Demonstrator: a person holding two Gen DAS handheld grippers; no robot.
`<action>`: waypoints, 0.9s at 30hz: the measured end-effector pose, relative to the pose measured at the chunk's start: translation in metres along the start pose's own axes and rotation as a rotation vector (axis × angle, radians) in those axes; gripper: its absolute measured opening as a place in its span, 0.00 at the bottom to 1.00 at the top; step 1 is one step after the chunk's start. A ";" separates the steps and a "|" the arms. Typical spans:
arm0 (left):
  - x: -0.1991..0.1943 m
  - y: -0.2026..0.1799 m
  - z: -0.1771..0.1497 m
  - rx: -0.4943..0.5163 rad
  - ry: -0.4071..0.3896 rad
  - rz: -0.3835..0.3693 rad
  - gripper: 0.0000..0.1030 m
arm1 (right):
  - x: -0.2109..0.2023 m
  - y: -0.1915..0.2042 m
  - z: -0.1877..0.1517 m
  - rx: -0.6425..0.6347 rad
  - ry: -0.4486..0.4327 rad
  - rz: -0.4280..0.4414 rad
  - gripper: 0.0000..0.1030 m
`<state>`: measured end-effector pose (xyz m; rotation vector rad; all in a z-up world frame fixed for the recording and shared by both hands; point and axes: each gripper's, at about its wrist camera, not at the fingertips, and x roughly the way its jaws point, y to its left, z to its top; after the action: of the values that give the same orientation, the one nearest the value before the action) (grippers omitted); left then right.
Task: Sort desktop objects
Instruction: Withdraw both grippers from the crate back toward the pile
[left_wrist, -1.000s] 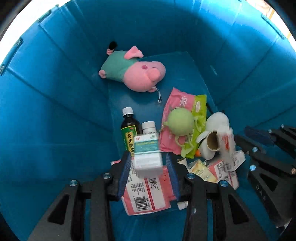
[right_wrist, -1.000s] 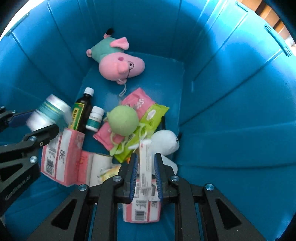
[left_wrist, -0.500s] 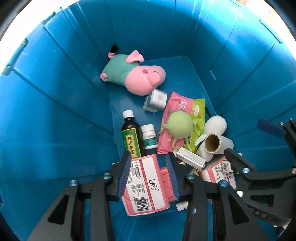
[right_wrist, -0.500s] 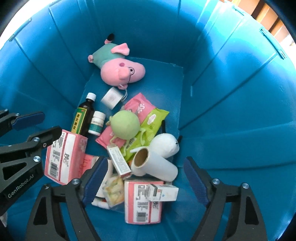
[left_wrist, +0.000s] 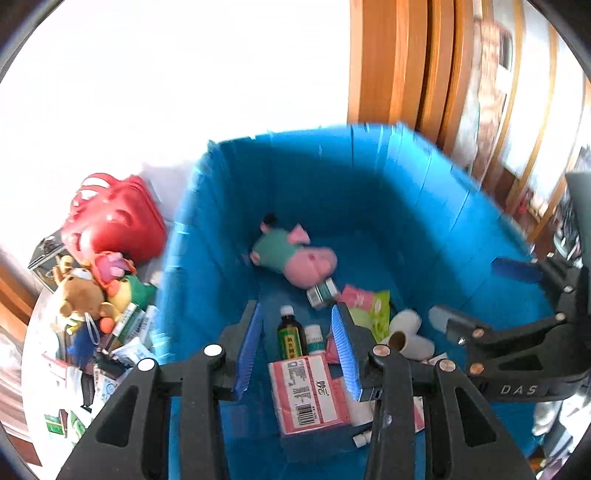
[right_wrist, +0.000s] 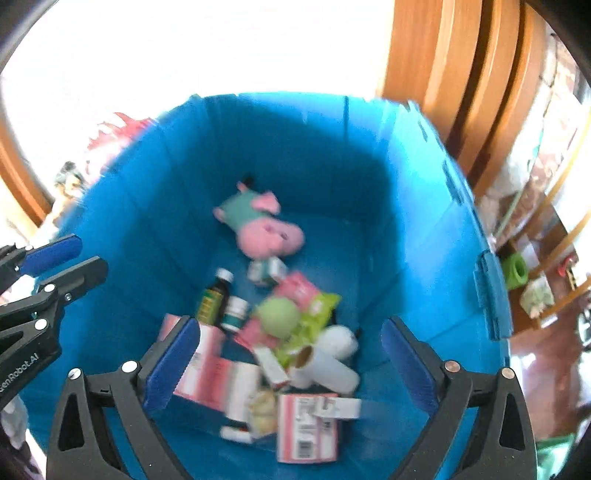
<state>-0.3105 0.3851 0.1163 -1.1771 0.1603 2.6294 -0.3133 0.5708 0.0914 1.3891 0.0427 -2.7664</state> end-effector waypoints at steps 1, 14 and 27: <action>-0.016 0.008 -0.004 -0.007 -0.039 0.010 0.38 | -0.008 0.007 -0.003 -0.009 -0.023 0.007 1.00; -0.119 0.152 -0.094 -0.220 -0.345 0.295 0.79 | -0.073 0.138 -0.030 -0.119 -0.283 0.185 1.00; -0.127 0.344 -0.229 -0.388 -0.206 0.516 0.79 | -0.063 0.317 -0.052 -0.233 -0.306 0.372 1.00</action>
<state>-0.1597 -0.0155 0.0574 -1.0704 -0.1081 3.3331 -0.2174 0.2585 0.1101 0.8137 0.0822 -2.5282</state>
